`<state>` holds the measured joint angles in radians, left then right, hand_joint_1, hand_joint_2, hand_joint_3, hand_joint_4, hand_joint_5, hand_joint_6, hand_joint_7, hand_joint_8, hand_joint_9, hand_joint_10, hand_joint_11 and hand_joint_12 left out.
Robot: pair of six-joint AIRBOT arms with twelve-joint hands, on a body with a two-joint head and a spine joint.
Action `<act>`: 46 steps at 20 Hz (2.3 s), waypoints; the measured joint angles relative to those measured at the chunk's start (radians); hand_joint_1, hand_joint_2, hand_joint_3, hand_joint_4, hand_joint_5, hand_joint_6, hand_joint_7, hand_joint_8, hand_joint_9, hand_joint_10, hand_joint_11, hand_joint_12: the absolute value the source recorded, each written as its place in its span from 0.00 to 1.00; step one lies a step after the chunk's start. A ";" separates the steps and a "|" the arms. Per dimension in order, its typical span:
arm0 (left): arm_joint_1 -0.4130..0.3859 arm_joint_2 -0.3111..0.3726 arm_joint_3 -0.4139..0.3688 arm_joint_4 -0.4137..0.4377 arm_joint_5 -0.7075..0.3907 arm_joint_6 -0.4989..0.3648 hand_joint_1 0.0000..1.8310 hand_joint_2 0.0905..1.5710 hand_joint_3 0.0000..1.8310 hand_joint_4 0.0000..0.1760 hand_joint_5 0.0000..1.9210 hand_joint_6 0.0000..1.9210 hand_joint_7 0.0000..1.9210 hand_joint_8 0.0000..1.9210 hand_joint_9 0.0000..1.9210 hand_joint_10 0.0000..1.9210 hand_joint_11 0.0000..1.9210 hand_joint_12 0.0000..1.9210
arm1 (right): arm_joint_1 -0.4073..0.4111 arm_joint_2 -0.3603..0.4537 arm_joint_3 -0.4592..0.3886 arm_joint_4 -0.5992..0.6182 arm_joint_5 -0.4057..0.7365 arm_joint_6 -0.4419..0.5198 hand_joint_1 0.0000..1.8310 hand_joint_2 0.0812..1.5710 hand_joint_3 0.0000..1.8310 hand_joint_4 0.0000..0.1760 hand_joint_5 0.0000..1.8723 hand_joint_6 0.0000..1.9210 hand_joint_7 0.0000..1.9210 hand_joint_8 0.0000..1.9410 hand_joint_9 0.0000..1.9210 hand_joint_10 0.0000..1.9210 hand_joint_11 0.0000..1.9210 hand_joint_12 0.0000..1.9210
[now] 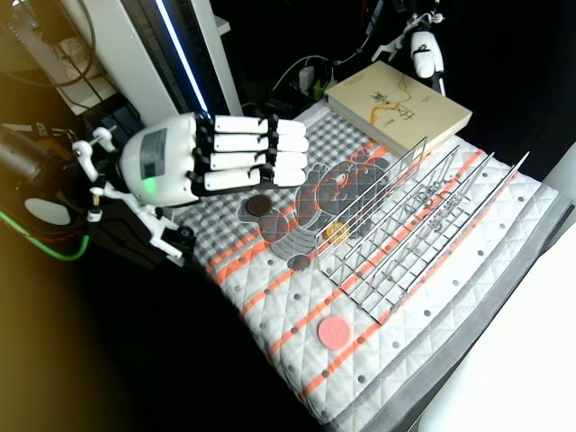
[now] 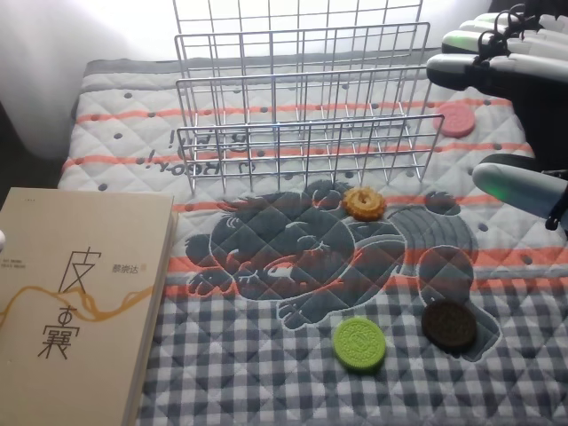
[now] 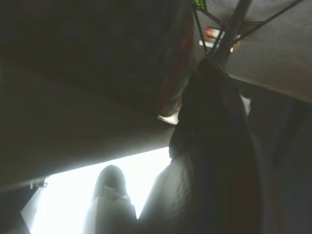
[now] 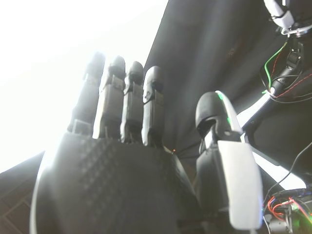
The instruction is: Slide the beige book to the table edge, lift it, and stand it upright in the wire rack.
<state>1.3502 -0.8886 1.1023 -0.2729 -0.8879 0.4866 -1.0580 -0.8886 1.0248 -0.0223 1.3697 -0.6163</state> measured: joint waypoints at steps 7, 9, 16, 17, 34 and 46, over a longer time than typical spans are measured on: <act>0.000 -0.011 0.011 -0.035 0.010 0.012 0.52 0.68 0.00 0.00 0.36 0.01 0.45 0.01 0.47 0.10 0.24 0.75 | -0.006 -0.001 0.000 0.005 0.000 0.000 0.25 0.82 0.00 0.00 0.23 0.00 0.17 0.00 0.15 0.00 0.08 0.16; 0.000 -0.011 0.011 -0.062 0.006 0.017 0.65 0.73 0.00 0.03 0.46 0.54 0.43 0.63 0.39 0.42 0.20 0.81 | -0.008 -0.006 0.000 0.005 -0.002 0.000 0.25 0.82 0.00 0.03 0.21 0.00 0.15 0.00 0.13 0.00 0.06 0.15; 0.034 -0.013 0.011 -0.169 -0.050 0.037 0.64 0.75 0.00 0.00 0.45 0.63 0.39 0.70 0.30 0.52 0.13 0.80 | -0.019 -0.006 0.000 0.012 -0.007 0.002 0.26 0.82 0.00 0.00 0.21 0.00 0.15 0.00 0.12 0.00 0.07 0.12; 0.048 -0.013 0.011 -0.204 -0.060 0.037 0.64 0.76 0.00 0.00 0.45 0.62 0.37 0.71 0.29 0.51 0.11 0.81 | -0.019 -0.006 0.000 0.014 -0.006 0.002 0.26 0.82 0.00 0.00 0.21 0.00 0.15 0.00 0.13 0.00 0.08 0.12; 0.058 -0.007 -0.055 -0.363 -0.401 0.051 0.82 0.70 0.00 0.00 0.45 0.56 0.52 0.47 0.48 0.57 0.37 0.83 | -0.026 -0.006 -0.003 0.031 -0.007 0.002 0.29 0.83 0.00 0.00 0.18 0.00 0.15 0.00 0.12 0.00 0.08 0.06; -0.215 -0.058 0.027 -0.332 -0.478 0.100 0.75 0.71 0.00 0.00 0.39 0.62 0.46 0.53 0.53 0.60 0.53 0.52 | -0.037 -0.006 -0.005 0.045 -0.006 0.002 0.29 0.85 0.00 0.00 0.16 0.00 0.14 0.00 0.12 0.00 0.10 0.05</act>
<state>1.1351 -0.9466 1.1290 -0.6044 -1.3659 0.5869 -1.0954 -0.8948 1.0195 0.0223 1.3640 -0.6140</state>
